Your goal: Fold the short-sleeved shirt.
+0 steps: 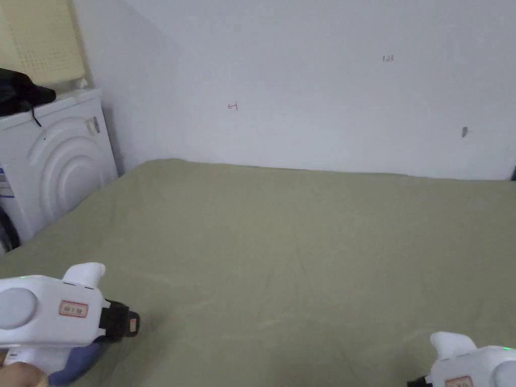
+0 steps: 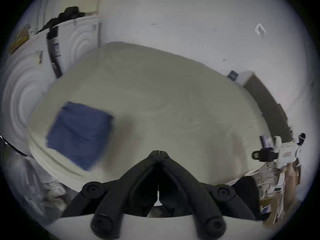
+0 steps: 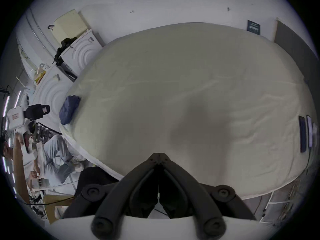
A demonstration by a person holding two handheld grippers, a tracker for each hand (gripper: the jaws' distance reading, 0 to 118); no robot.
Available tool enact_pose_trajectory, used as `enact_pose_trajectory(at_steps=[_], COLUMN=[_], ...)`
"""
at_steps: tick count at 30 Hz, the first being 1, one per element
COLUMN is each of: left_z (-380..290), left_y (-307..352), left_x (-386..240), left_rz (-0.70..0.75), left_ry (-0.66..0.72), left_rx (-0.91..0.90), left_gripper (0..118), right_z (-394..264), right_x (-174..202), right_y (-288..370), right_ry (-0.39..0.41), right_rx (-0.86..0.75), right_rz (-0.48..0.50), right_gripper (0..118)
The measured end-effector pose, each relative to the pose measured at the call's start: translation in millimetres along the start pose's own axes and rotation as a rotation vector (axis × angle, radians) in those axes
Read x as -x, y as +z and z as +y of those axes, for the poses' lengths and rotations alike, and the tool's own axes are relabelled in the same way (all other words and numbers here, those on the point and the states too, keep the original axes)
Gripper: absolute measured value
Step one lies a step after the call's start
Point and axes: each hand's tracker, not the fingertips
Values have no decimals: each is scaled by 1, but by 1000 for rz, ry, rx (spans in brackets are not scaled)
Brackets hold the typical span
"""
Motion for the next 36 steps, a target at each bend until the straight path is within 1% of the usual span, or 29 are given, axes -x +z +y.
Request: enact_pose_trajectory(at_steps=[4, 6, 7, 9, 13, 14, 18, 21, 23, 26, 29, 31, 33, 34, 35, 36], left_z=[-36, -48, -55, -67, -71, -68, -45, -19, -2, 19, 29, 28, 23, 21, 20, 20], left_y=[-35, -60, -67, -76, -80, -79, -63, -43, -30, -8, 11, 18, 19, 18, 17, 15], left_x=[-82, -105, -115, -135, -155, -156, -167, -186, -196, -216, -230, -235, -235, -234, -233, -232], left_rz=[-58, -107, -116, -118, -97, -94, -34, 33, 64, 105, 124, 167, 201, 208, 196, 194], left_ry=[-51, -22, 0, 1, -62, -60, -109, -184, -222, -267, -315, -351, -346, -344, -346, -343], left_rx=[-32, 36, 46, 39, 83, 80, -8, -131, -241, -416, -599, -729, -823, -844, -824, -816], left_gripper=[0, 0, 0, 0, 0, 0, 0, 0, 0, 0, 0, 0, 2, 17, 44, 82], right_z=[-9, -12, -13, -16, -20, -20, -8, 11, 25, 43, 50, 47, 43, 41, 40, 39], right_x=[-17, -22, -24, -27, -29, -30, -27, -16, -6, 12, 30, 37, 40, 40, 39, 37], right_y=[13, 17, 19, 21, 25, 28, 41, 58, 73, 102, 131, 144, 149, 151, 152, 151], right_ry=[21, 16, 10, -13, -24, -33, -42, -8, 14, 64, 130, 153, 161, 155, 146, 146], right_rx=[-19, -20, -23, -30, -45, -51, -115, -223, -325, -520, -762, -920, -1006, -1032, -1045, -1039], right_rz=[-76, -81, -86, -108, -130, -129, -159, -233, -263, -319, -379, -440, -482, -486, -482, -471], right_gripper=[0, 0, 0, 0, 0, 0, 0, 0, 0, 0, 0, 0, 1, 10, 31, 72])
